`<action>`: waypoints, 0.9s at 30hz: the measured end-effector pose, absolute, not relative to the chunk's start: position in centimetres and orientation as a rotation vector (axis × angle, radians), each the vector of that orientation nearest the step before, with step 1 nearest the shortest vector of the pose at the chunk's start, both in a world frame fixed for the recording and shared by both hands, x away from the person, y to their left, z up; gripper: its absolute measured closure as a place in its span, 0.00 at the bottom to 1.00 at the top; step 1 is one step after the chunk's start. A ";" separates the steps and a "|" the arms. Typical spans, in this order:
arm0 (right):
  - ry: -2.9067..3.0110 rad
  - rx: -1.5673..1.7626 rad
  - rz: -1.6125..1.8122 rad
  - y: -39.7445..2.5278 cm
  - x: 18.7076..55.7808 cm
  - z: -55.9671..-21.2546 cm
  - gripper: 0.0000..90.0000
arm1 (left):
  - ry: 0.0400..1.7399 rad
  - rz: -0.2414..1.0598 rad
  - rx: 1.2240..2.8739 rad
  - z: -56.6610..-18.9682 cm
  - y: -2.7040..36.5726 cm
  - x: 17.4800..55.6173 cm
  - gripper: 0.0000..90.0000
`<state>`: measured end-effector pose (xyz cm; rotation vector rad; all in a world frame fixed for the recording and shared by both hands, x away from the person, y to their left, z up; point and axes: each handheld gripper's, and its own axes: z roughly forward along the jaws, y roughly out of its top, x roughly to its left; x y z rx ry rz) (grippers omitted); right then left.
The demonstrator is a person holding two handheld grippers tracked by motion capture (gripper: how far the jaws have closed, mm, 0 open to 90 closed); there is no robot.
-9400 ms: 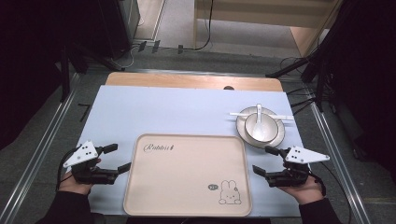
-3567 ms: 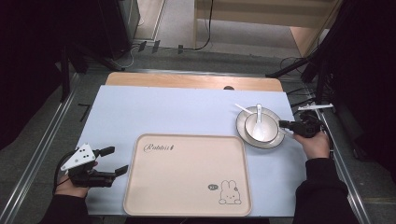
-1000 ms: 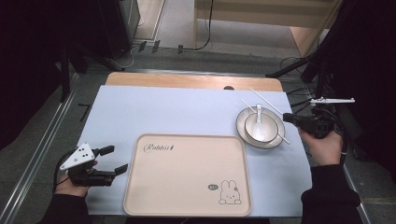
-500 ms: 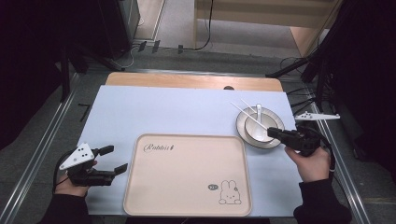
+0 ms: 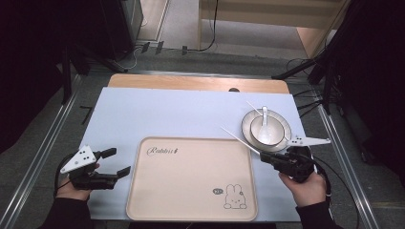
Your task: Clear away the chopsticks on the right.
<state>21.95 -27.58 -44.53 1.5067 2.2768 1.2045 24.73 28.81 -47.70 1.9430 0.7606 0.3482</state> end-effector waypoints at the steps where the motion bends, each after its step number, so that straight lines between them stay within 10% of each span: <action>1: 2.280 1.511 1.195 -27.4 21.8 -44.7 0.94 | 0.761 0.348 1.945 -47.7 28.8 24.7 0.16; 27: 2.527 1.477 1.005 -21.6 22.3 -51.8 0.93 | 0.748 0.341 1.955 -47.7 28.5 25.0 0.16</action>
